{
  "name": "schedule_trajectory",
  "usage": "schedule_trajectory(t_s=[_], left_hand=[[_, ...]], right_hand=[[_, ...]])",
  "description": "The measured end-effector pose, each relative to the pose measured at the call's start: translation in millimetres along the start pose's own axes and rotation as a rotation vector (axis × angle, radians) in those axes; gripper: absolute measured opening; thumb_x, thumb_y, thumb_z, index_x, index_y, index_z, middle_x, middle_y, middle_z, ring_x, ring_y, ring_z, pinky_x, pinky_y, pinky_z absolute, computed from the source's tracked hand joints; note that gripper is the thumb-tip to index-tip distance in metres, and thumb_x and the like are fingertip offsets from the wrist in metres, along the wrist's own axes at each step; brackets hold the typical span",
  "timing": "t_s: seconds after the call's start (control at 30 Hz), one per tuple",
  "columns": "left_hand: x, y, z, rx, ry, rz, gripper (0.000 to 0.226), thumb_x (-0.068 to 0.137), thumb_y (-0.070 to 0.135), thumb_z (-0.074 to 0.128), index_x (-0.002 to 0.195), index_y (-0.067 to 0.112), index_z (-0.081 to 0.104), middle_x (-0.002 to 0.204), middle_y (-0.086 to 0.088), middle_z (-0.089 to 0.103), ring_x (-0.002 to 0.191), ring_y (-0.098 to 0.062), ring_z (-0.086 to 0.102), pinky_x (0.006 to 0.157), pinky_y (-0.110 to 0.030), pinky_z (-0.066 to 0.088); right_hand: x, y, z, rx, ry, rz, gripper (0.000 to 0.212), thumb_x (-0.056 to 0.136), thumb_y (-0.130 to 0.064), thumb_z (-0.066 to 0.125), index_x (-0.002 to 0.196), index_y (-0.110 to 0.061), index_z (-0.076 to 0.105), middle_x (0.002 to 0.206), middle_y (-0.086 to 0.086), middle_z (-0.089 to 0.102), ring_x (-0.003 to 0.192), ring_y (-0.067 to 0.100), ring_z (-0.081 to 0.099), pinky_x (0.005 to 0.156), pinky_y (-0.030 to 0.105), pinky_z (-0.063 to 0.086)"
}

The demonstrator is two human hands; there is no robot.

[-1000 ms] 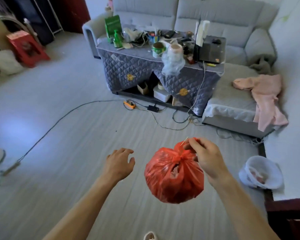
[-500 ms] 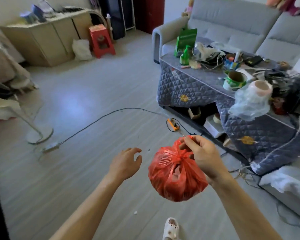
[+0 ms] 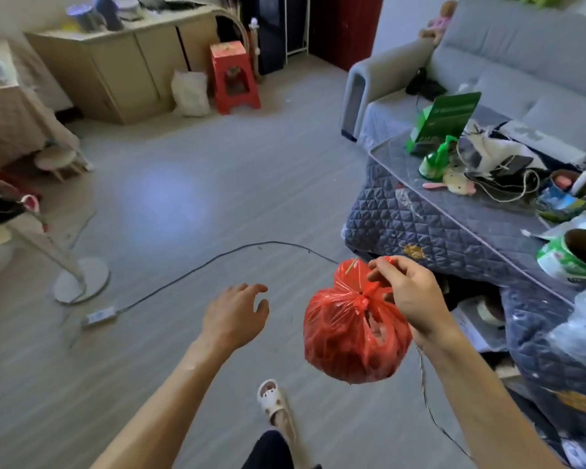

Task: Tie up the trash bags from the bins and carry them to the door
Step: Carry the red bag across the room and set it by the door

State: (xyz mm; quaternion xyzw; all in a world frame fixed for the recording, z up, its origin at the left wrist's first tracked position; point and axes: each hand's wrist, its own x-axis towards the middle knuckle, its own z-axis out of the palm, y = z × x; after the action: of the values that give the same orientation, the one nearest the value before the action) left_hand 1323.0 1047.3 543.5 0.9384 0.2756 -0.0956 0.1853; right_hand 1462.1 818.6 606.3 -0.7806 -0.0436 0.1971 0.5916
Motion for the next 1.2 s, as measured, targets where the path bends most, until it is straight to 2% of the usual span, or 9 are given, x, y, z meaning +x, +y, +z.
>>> schedule_trajectory(t_s=[0.3, 0.4, 0.63, 0.7, 0.8, 0.9, 1.2], left_hand=[[244, -43, -99, 0.105, 0.007, 0.013, 0.041, 0.098, 0.045, 0.04, 0.136, 0.034, 0.05, 0.137, 0.007, 0.056, 0.128, -0.019, 0.048, 0.102, -0.037, 0.041], [342, -50, -131, 0.122, 0.028, 0.013, 0.042, 0.098, 0.044, 0.041, 0.137, 0.033, 0.05, 0.14, 0.006, 0.055, 0.13, -0.02, 0.047, 0.105, -0.038, 0.039], [562, -55, -204, 0.135, 0.05, -0.05, 0.043, 0.098, 0.044, 0.041, 0.138, 0.033, 0.049, 0.142, 0.006, 0.053, 0.133, -0.019, 0.045, 0.106, -0.038, 0.038], [626, -54, -231, 0.142, 0.044, -0.054, 0.043, 0.097, 0.044, 0.041, 0.138, 0.033, 0.049, 0.142, 0.006, 0.053, 0.132, -0.02, 0.046, 0.106, -0.039, 0.038], [711, -47, -267, 0.158, 0.037, -0.03, 0.043, 0.098, 0.043, 0.041, 0.139, 0.031, 0.049, 0.142, 0.004, 0.054, 0.132, -0.021, 0.045, 0.105, -0.039, 0.037], [800, -45, -292, 0.156, 0.023, -0.011, 0.044, 0.098, 0.044, 0.041, 0.139, 0.031, 0.048, 0.142, 0.004, 0.053, 0.132, -0.021, 0.045, 0.106, -0.039, 0.035], [1059, -69, -349, 0.115, -0.03, 0.094, 0.042, 0.098, 0.044, 0.039, 0.137, 0.035, 0.049, 0.14, 0.009, 0.054, 0.13, -0.018, 0.048, 0.105, -0.036, 0.038]], right_hand=[[222, -78, 91, 0.093, 0.016, 0.078, 0.021, 0.096, -0.025, 0.06, 0.082, -0.013, 0.072, 0.075, 0.004, 0.072, 0.067, 0.016, 0.061, 0.065, 0.033, 0.047], [312, -102, 120, 0.111, 0.017, 0.068, 0.021, 0.096, -0.022, 0.06, 0.085, -0.008, 0.07, 0.072, 0.001, 0.07, 0.065, 0.014, 0.059, 0.061, 0.03, 0.044], [523, -159, 190, 0.146, -0.067, 0.099, 0.026, 0.095, -0.022, 0.06, 0.071, -0.012, 0.068, 0.065, 0.001, 0.065, 0.051, 0.007, 0.049, 0.054, 0.025, 0.037], [580, -184, 203, 0.141, -0.062, 0.085, 0.025, 0.094, -0.021, 0.061, 0.072, -0.01, 0.069, 0.066, 0.0, 0.067, 0.053, 0.005, 0.053, 0.059, 0.026, 0.04], [660, -221, 219, 0.096, -0.043, 0.058, 0.023, 0.094, -0.02, 0.061, 0.078, -0.006, 0.07, 0.07, 0.0, 0.07, 0.069, 0.012, 0.062, 0.068, 0.03, 0.044], [742, -251, 239, 0.093, -0.015, 0.038, 0.023, 0.094, -0.021, 0.06, 0.079, -0.006, 0.071, 0.071, 0.0, 0.071, 0.072, 0.015, 0.063, 0.069, 0.033, 0.045], [977, -329, 318, 0.172, 0.125, 0.066, 0.018, 0.096, -0.017, 0.059, 0.086, -0.005, 0.069, 0.071, 0.002, 0.067, 0.057, 0.004, 0.058, 0.052, 0.017, 0.044]])
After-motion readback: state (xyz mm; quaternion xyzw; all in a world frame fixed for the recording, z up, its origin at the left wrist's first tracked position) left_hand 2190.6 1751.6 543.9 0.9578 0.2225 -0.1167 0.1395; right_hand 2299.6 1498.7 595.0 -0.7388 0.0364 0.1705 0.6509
